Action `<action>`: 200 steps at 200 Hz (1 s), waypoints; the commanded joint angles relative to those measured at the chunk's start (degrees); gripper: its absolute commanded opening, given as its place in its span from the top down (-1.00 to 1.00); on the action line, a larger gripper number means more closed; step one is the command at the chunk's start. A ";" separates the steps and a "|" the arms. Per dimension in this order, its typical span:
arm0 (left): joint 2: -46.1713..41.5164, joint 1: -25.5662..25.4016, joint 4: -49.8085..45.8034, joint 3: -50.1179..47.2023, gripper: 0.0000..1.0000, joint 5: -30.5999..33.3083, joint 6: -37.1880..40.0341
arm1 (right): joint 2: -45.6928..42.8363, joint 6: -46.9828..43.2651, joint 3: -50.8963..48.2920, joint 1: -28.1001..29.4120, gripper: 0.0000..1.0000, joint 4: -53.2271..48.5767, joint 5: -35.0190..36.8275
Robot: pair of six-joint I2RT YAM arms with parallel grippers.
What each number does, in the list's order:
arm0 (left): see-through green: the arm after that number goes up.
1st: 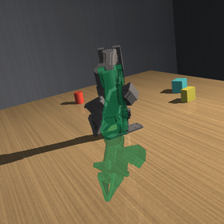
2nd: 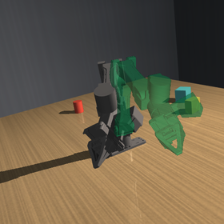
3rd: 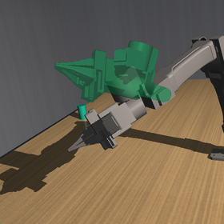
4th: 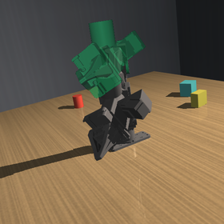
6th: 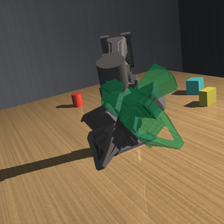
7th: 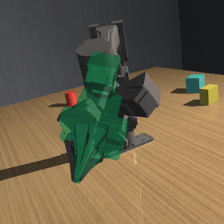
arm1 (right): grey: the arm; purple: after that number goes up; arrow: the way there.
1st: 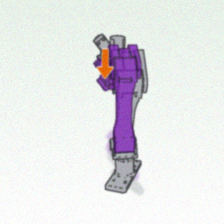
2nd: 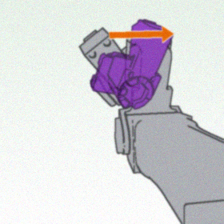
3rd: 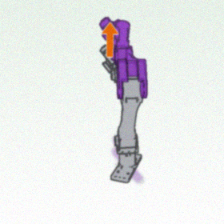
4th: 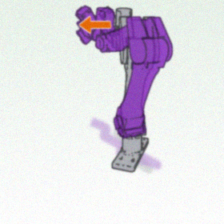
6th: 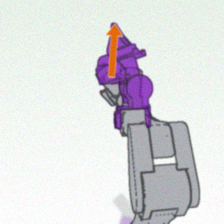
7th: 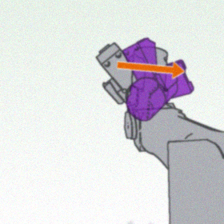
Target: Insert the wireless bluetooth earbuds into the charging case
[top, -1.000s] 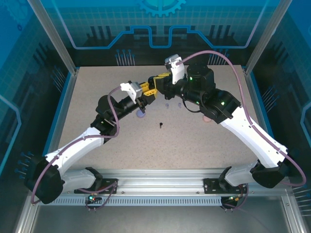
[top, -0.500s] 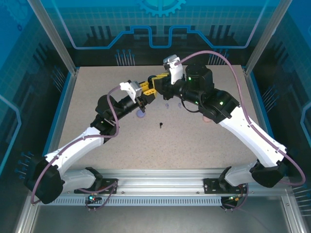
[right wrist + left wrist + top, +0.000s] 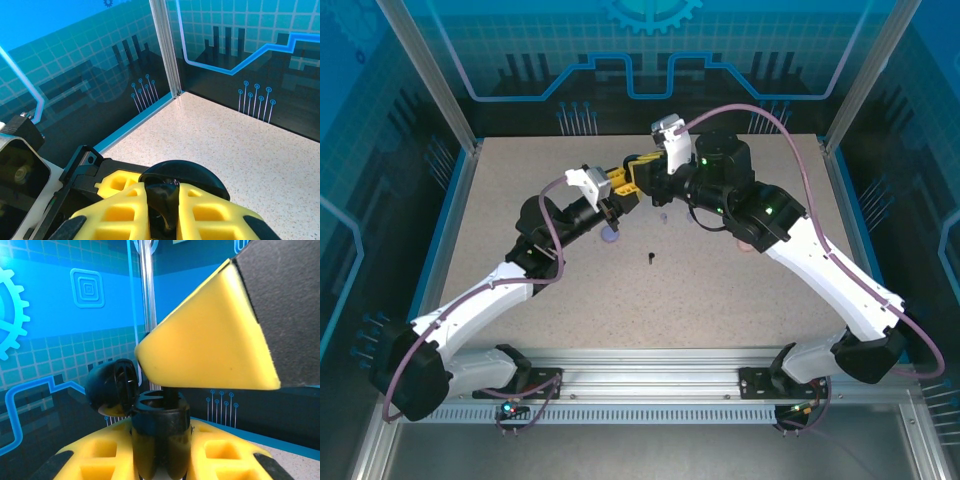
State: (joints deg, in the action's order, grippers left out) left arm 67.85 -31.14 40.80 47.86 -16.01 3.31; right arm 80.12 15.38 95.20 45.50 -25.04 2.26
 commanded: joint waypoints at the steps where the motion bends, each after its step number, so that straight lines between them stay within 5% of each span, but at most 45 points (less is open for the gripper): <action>1: -1.38 -0.54 1.48 2.16 1.00 0.84 -0.32 | 1.22 0.10 0.40 0.96 0.68 -0.92 -1.22; 51: -1.32 -0.56 1.04 1.91 1.00 1.11 -0.50 | 2.22 0.09 1.85 1.44 0.55 -2.51 -0.51; 120: -0.60 -0.51 2.04 0.40 1.00 1.94 -1.55 | 2.03 1.94 10.26 1.19 -0.28 -3.70 1.92; 200: -1.32 -0.53 3.44 -1.30 1.00 4.16 -0.61 | -10.78 16.97 -0.19 -9.50 -0.48 -6.02 6.37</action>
State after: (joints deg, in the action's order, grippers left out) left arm 67.85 -31.31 41.28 47.59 -13.67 2.50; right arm 72.60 24.99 99.68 40.10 -28.67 6.00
